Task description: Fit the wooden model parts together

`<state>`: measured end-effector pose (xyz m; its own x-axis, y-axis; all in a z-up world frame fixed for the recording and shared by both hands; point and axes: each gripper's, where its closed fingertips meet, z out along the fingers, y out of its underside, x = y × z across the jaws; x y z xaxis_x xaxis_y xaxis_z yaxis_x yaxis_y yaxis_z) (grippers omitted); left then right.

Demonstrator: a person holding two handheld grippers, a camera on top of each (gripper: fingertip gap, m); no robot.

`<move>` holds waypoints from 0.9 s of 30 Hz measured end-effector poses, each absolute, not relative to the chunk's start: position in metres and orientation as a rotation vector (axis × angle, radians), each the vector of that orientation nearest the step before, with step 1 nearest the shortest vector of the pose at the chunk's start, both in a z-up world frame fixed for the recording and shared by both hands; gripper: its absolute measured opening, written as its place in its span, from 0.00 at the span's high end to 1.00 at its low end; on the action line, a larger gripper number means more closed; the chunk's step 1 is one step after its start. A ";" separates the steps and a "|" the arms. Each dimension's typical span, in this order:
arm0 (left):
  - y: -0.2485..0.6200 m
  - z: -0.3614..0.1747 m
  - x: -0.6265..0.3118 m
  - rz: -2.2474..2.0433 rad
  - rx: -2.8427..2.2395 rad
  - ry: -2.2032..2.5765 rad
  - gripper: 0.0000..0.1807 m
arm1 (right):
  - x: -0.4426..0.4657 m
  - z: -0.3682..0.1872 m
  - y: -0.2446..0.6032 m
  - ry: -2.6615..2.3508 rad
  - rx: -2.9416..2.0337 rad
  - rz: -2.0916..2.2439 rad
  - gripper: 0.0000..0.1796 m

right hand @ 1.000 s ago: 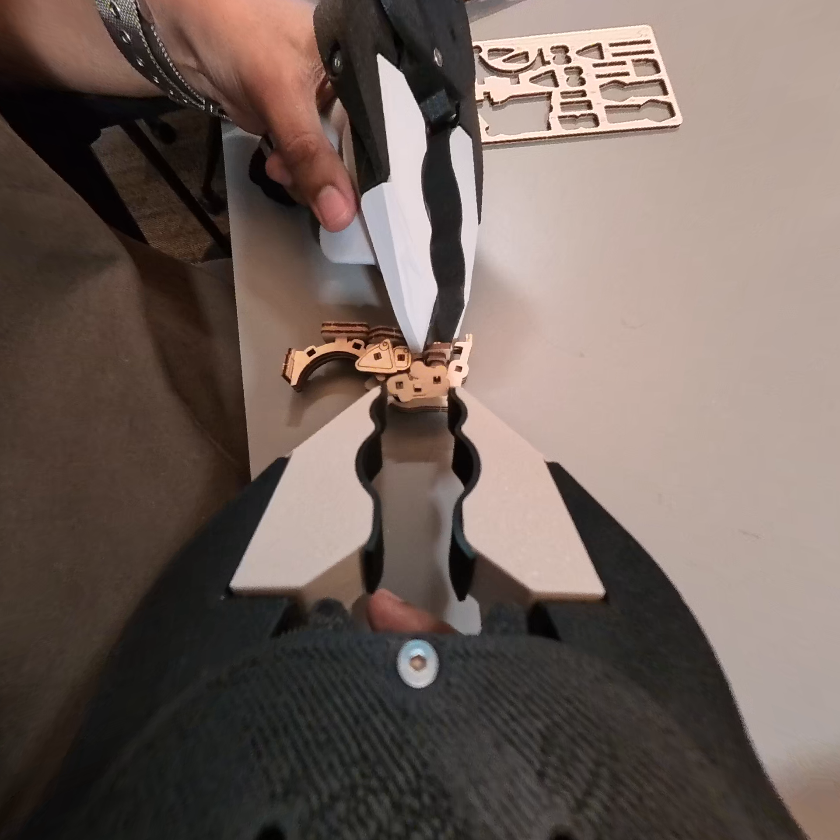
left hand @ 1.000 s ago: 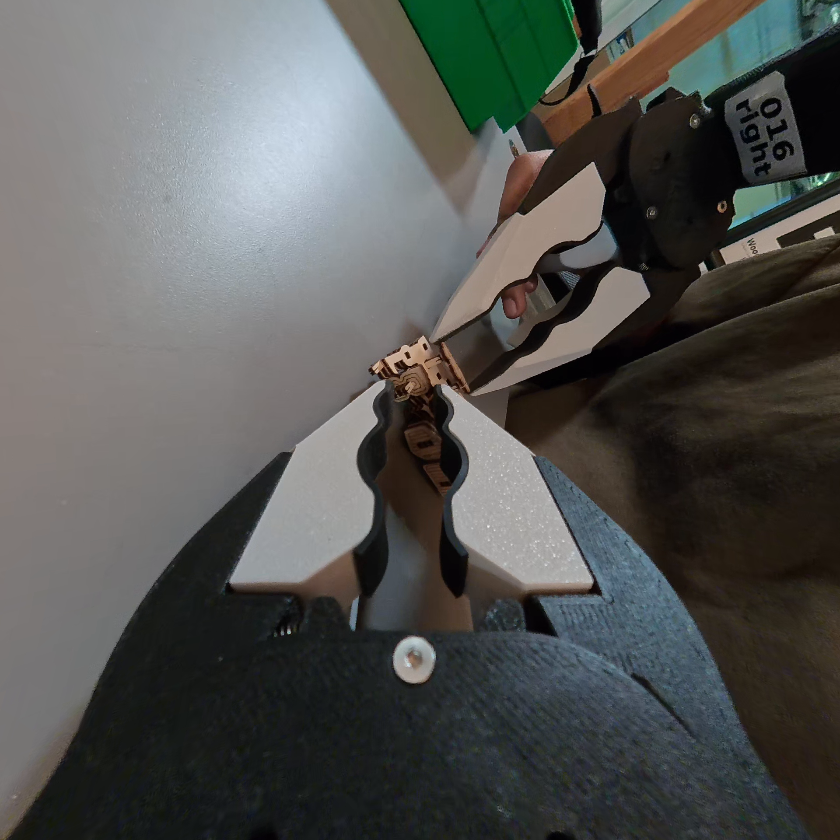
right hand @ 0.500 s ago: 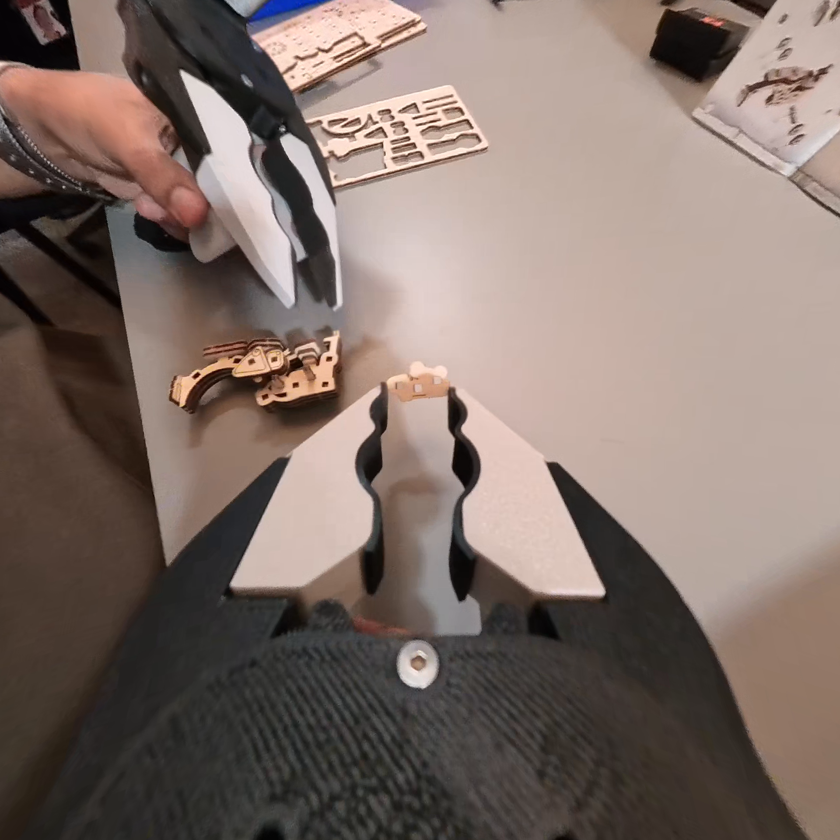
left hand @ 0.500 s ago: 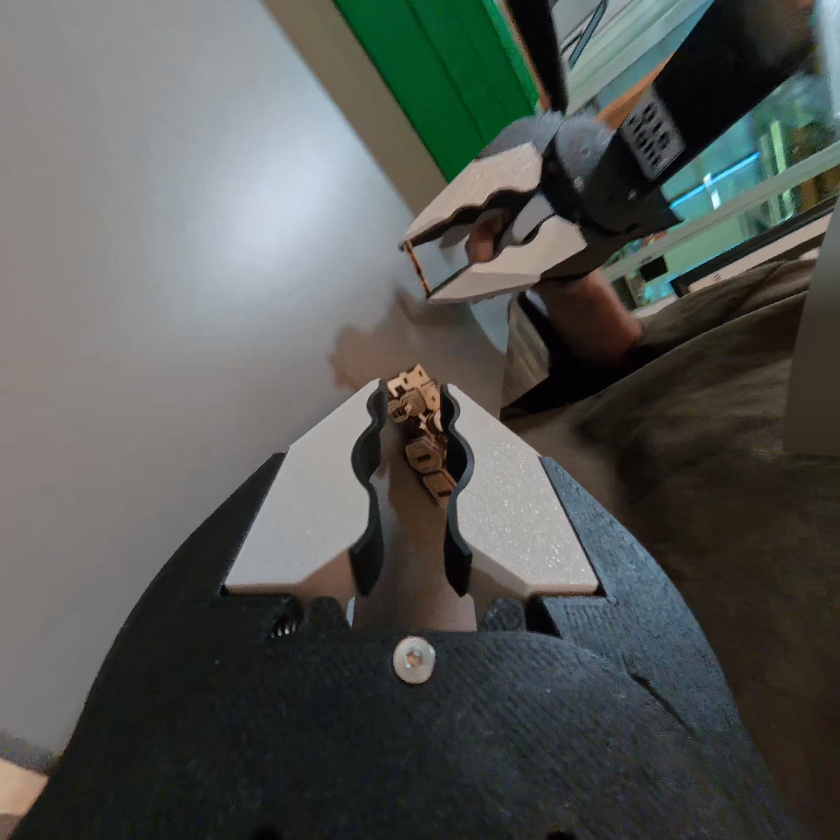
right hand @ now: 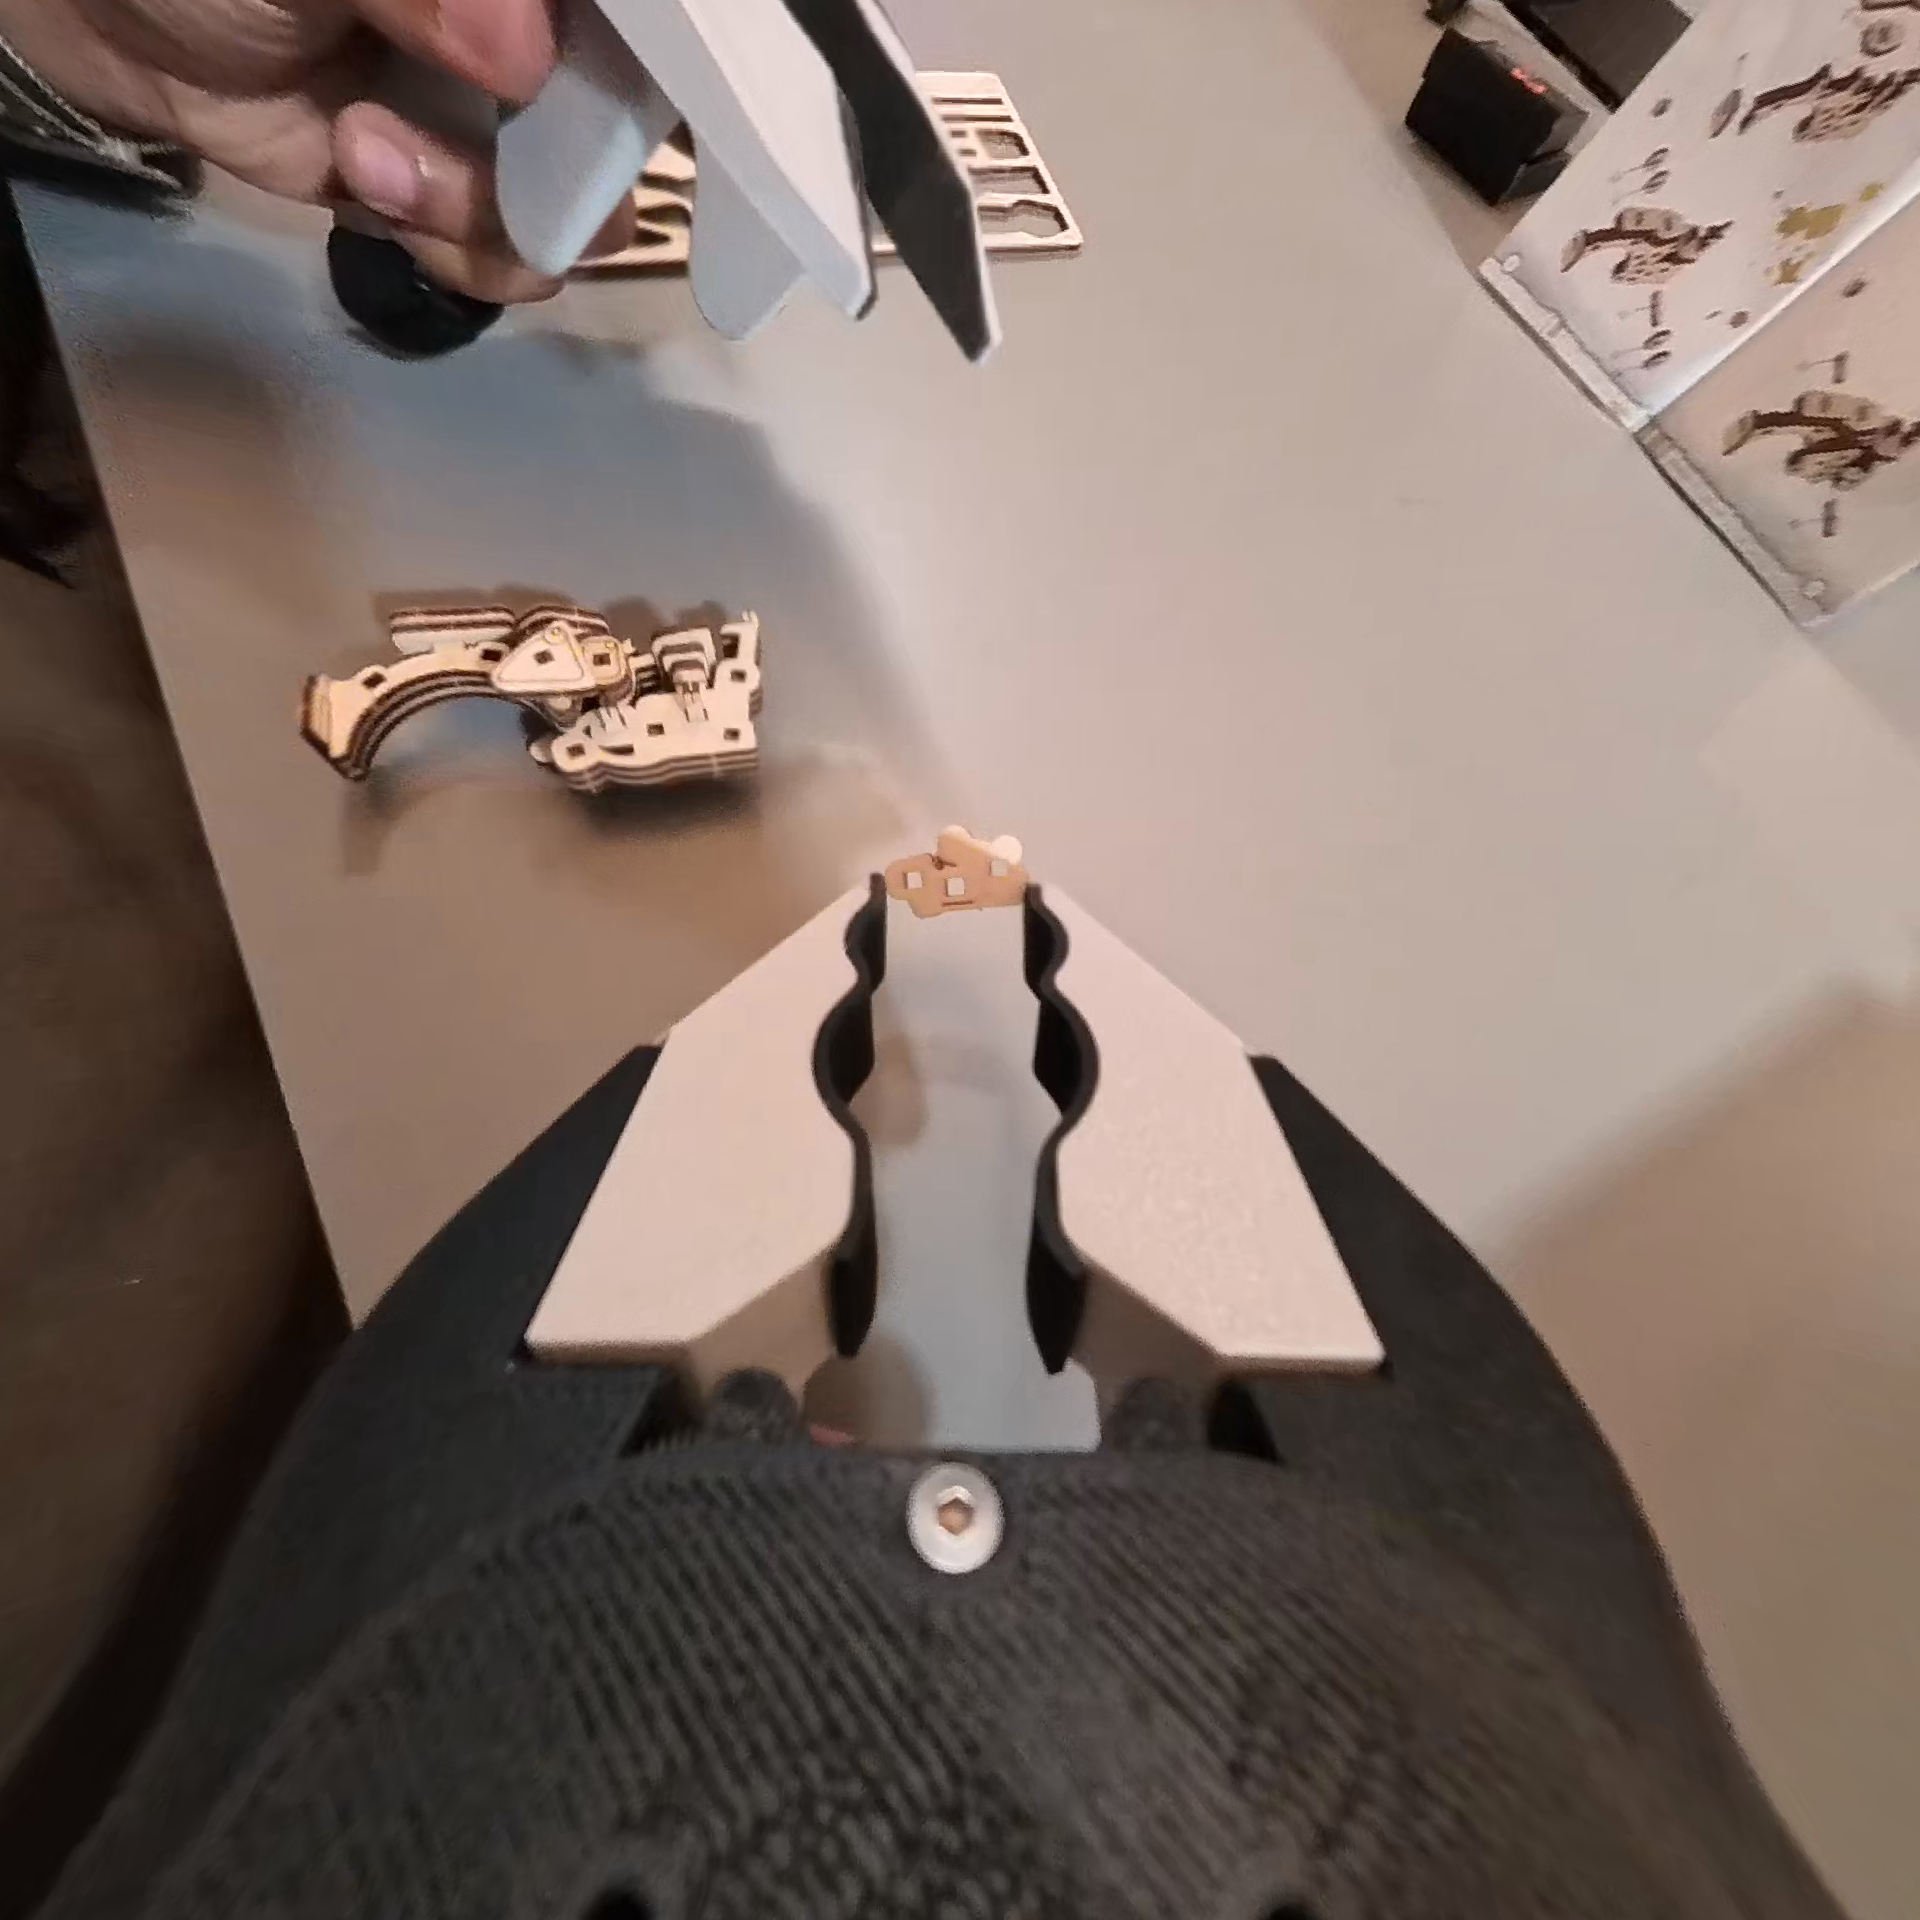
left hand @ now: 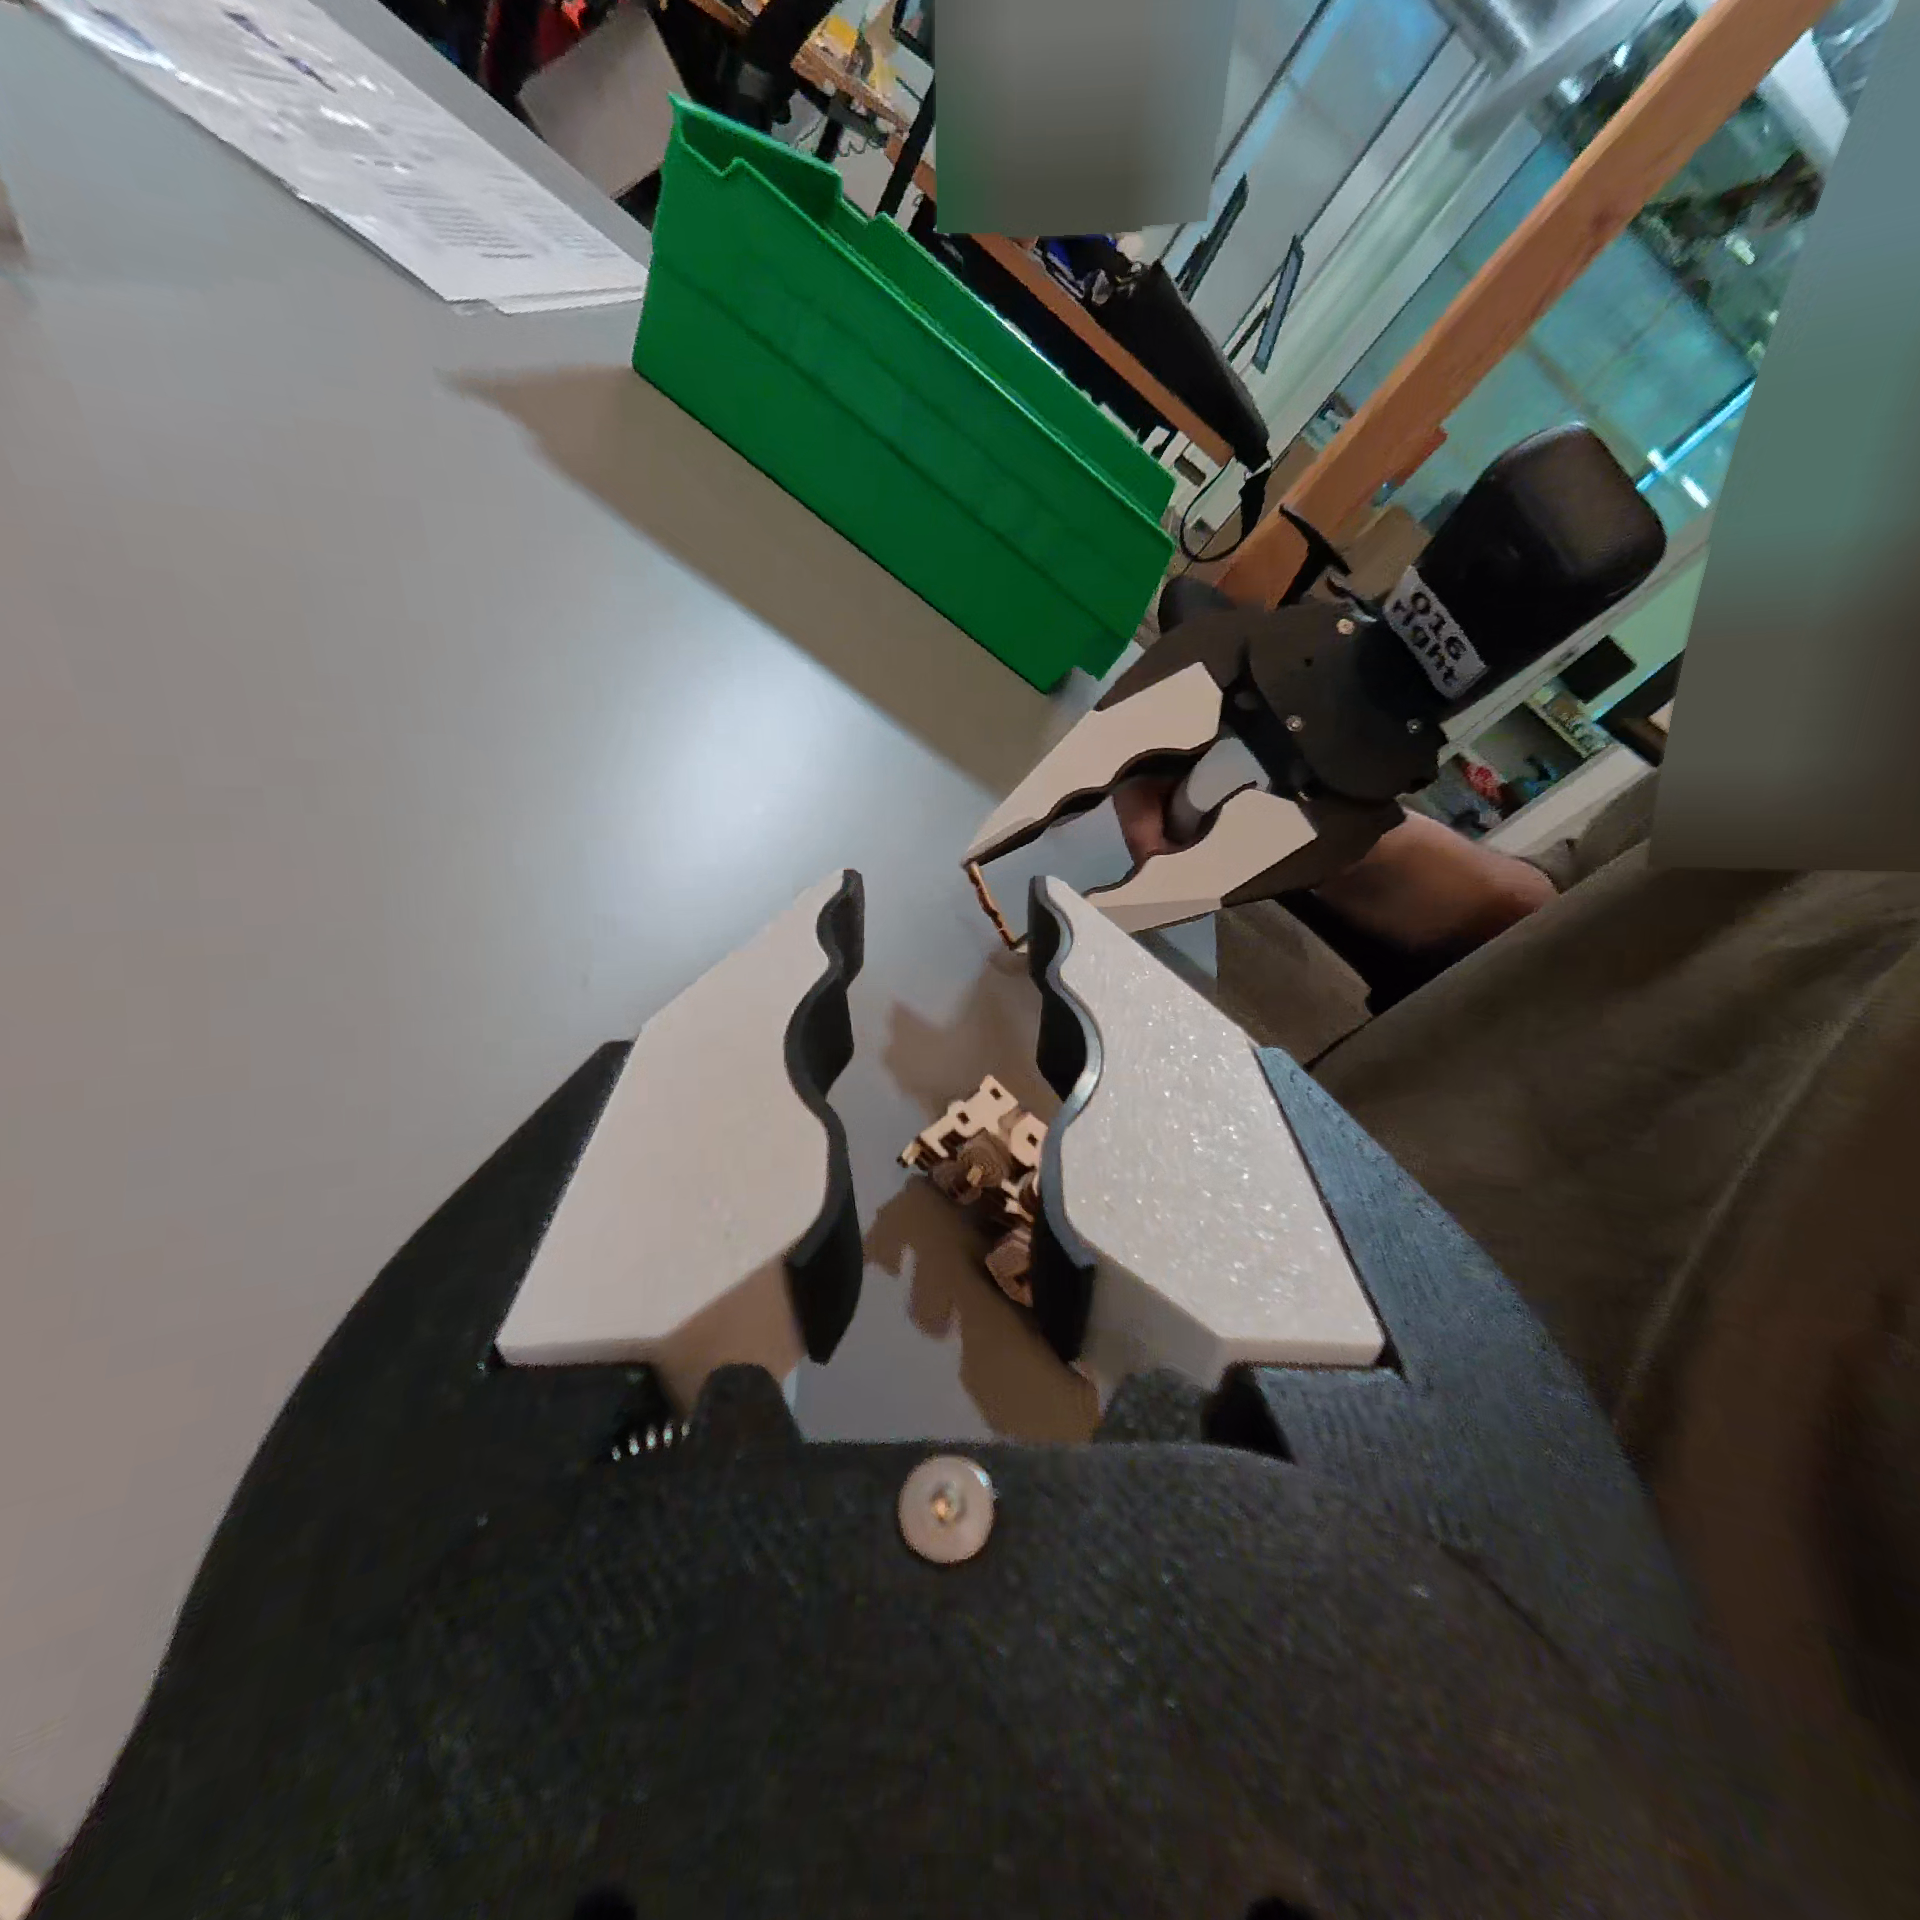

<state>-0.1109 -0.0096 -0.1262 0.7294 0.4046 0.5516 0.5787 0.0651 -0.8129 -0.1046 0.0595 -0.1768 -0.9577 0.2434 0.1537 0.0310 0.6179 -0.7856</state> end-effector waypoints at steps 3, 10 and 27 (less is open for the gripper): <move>0.001 -0.124 -0.115 -0.128 -1.584 -0.787 0.85 | -0.104 -0.176 0.068 -2.571 -0.247 1.226 0.86; 0.022 -0.132 -0.117 -0.106 -1.692 -0.707 0.85 | -0.108 -0.179 0.087 -2.520 -0.303 1.153 0.86; 0.025 -0.131 -0.125 0.054 -1.729 -0.676 0.81 | -0.122 -0.165 0.085 -2.449 -0.412 1.219 0.86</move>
